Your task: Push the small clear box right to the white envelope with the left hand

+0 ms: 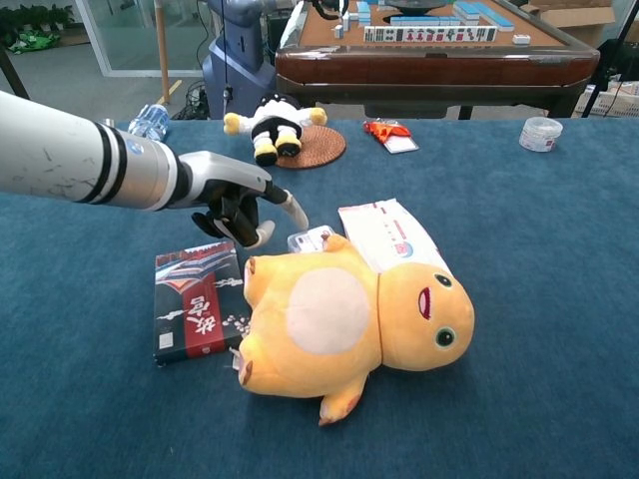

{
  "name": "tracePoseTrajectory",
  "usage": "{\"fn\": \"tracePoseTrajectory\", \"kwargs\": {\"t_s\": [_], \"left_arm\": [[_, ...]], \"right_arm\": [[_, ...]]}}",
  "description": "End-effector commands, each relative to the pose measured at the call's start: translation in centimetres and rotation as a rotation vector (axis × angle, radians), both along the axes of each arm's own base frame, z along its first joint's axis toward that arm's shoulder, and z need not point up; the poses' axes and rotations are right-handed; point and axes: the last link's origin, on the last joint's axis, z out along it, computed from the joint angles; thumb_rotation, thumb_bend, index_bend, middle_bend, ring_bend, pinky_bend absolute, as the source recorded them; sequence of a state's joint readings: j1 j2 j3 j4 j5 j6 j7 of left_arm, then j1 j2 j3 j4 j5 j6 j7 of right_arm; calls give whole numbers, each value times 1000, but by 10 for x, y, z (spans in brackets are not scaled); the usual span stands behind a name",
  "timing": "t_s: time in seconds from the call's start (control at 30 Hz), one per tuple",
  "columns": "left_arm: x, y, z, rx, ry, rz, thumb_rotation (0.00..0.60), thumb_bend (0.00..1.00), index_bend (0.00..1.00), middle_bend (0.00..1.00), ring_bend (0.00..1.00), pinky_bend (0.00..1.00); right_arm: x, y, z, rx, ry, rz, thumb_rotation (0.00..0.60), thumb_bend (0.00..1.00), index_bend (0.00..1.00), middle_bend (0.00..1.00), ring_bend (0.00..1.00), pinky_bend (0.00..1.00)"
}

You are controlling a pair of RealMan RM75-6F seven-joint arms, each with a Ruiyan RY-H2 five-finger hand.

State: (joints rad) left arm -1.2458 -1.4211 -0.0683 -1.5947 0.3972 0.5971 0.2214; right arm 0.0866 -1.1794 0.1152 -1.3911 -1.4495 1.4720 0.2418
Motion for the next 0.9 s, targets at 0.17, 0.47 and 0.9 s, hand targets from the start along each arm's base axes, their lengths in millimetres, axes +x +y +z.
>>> {"fn": "tracePoseTrajectory", "kwargs": {"t_s": [0.17, 0.47, 0.9], "left_arm": [[-8, -1, 26, 132, -20, -42, 600, 740, 167, 1000, 1000, 1000], [-46, -17, 73, 332, 47, -97, 600, 739, 138, 925, 942, 1000], [-119, -68, 145, 668, 113, -138, 600, 633, 134, 311, 348, 642]], "right_arm": [[4, -1, 2, -6, 1, 11, 600, 0, 446, 372, 292, 400], [16, -1, 0, 0, 2, 43, 600, 0, 446, 372, 292, 400], [37, 0, 0, 61, 12, 82, 600, 0, 446, 372, 292, 397]]}}
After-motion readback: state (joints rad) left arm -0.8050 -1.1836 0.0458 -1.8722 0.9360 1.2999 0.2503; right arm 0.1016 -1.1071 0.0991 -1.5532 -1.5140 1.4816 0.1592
